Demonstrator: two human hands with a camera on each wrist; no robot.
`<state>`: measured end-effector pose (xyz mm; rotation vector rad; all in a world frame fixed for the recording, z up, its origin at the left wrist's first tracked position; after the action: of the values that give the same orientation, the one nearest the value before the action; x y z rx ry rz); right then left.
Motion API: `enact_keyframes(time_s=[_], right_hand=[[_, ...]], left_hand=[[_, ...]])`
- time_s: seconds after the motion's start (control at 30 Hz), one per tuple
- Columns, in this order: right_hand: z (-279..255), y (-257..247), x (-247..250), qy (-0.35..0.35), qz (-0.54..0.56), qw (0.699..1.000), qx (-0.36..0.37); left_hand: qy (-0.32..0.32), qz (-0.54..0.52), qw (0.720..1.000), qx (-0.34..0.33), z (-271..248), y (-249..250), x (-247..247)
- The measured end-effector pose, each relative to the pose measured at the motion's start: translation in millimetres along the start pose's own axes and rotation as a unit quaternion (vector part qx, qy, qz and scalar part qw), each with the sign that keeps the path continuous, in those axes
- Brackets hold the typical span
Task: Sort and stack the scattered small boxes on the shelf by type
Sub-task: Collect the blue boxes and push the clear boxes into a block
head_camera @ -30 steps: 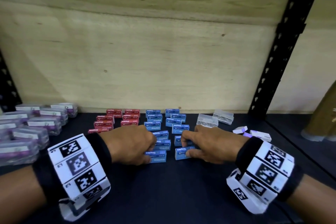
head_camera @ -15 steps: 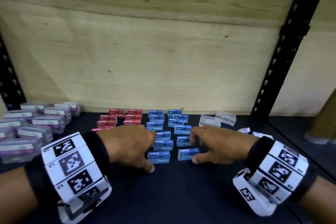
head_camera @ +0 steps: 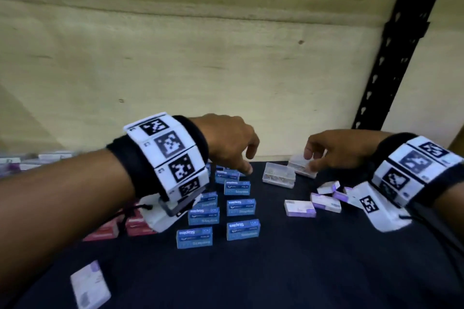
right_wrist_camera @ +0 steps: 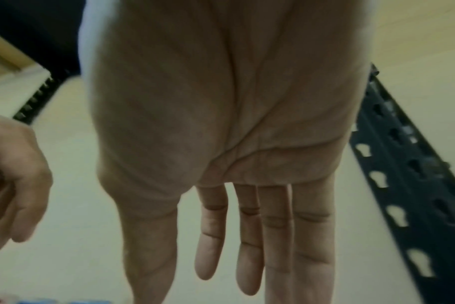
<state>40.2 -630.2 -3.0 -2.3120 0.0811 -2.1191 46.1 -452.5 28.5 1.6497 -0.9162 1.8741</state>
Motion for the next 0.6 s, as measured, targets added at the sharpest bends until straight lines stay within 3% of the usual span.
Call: enact_keyframes(time_s=[0.27,0.6], right_hand=[[49.1,43.4,-13.6,-0.055,-0.058,0.996,-0.033],[89.1,41.2,-44.9,-0.111,-0.063,0.992,-0.002]], left_hand=[[-0.065,-0.029,0.997,-0.037,88.6,20.0,-35.7],[-0.15,-0.075,0.985,-0.049,125.2,28.2,-75.6]])
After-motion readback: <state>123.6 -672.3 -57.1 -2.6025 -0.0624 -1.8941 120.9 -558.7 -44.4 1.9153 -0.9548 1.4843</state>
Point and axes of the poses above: each hand's wrist, its own z-axis towards the middle knuckle, its own x-axis out of the back of the hand, y = z × x, the point moved 9 cm from there along z, towards the middle knuckle, and after that the axes turned 8 degrees about y, right-handed, at the moved point
